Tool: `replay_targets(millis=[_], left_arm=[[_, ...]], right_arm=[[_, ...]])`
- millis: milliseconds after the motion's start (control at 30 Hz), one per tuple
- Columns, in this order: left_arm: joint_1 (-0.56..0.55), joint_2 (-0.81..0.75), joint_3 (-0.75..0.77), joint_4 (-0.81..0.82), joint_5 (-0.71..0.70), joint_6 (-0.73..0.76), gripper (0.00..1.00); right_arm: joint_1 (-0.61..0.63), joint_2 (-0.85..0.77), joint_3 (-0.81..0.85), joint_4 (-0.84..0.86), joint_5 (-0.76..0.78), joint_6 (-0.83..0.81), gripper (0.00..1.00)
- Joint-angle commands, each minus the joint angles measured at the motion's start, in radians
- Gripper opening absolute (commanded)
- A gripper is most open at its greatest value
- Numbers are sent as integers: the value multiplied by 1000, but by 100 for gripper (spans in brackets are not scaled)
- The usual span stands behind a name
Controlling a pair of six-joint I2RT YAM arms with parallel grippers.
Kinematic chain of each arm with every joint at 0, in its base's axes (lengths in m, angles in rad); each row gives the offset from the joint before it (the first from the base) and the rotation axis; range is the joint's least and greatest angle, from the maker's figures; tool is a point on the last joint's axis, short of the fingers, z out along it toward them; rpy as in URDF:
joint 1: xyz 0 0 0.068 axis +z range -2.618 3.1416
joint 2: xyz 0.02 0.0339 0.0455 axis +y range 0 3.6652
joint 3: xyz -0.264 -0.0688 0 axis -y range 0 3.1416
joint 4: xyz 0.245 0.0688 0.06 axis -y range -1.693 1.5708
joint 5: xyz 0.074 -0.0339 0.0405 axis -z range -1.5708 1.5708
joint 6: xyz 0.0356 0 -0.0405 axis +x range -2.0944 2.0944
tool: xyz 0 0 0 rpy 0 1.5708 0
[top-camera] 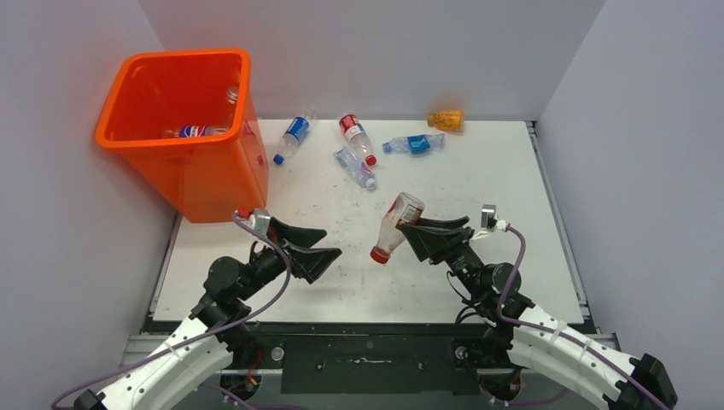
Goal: Put the plastic bottles in the bin
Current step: Place the plastic bottle in the trash bin.
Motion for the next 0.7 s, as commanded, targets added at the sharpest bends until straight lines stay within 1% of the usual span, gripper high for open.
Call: replay_targets(millis=[0,167,300,400,567,667], left_arm=[[-15,63,-20,257,149,-160,96],[-76,158,28,265,193,-124,96],[-156,228,65,201,150,-44,96],[-210,270,91,145,92,22,96],[-268,317,119,155,45,64,96],[-283,334,133,152,30,83,100]], right_arm=[[9,20,-49,177,-75,35,5],[23,76,-78,356,-102,89,5],[40,125,-80,440,-119,101,5],[54,147,-72,459,-127,98,5],[80,146,-57,436,-135,70,5],[91,139,-49,418,-135,57,5]])
